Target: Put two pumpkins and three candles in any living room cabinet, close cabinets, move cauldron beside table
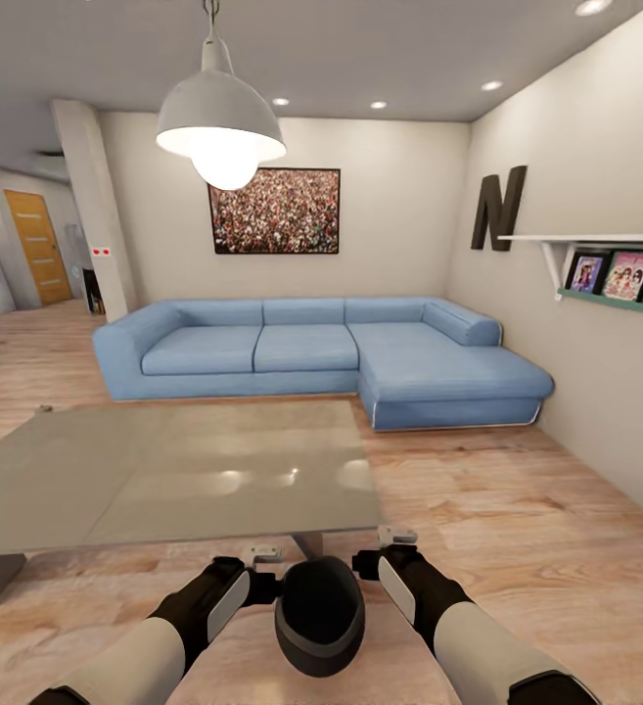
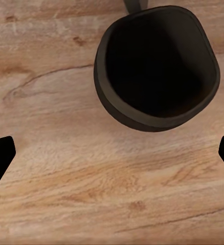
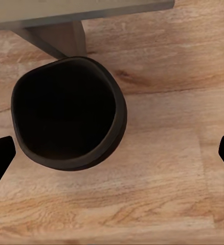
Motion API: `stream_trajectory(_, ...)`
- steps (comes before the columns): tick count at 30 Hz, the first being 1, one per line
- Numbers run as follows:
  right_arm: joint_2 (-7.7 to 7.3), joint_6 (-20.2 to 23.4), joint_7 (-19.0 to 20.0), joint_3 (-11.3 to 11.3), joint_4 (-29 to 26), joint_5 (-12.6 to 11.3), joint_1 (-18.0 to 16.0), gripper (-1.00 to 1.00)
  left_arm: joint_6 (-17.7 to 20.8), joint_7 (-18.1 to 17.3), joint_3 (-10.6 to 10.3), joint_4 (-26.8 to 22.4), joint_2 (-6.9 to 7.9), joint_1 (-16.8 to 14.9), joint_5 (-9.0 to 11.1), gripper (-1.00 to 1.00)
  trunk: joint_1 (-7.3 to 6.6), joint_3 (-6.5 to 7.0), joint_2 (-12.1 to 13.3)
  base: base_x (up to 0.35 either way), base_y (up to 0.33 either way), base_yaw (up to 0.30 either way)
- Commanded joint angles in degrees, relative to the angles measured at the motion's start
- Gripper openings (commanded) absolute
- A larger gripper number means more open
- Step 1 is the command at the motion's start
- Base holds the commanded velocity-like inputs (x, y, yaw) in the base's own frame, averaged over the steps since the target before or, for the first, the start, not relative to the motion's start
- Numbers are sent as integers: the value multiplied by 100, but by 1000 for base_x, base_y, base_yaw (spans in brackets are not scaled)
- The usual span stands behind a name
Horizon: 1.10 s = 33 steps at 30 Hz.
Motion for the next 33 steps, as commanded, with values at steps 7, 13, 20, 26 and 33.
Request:
stream_trajectory(7, -4, 26, -39, 48, -9, -61, -3, 100, 15, 57, -44, -14, 5, -3, 62, 100, -155, 157, 279, -13, 0, -161)
stream_trajectory(13, -4, 26, -38, 48, -9, -61, -3, 100, 14, 65, -51, -14, 5, -4, 52, 100, -287, 302, 520, -2, 0, -200)
stream_trajectory(20, -12, 26, -38, 41, -1, -61, -3, 100, 14, 67, -51, -16, 5, -3, 37, 100, -441, 474, 801, -104, 0, -205)
stream_trajectory(26, -12, 26, -38, 34, -1, -61, -3, 100, 14, 67, -52, -16, 5, -3, 35, 100, -573, 621, 1041, -70, 0, -206)
stream_trajectory(33, -18, 26, -38, 25, -1, -61, -3, 100, -4, 67, -52, -19, 5, -3, 40, 100, -726, 792, 1322, -8, 0, -206)
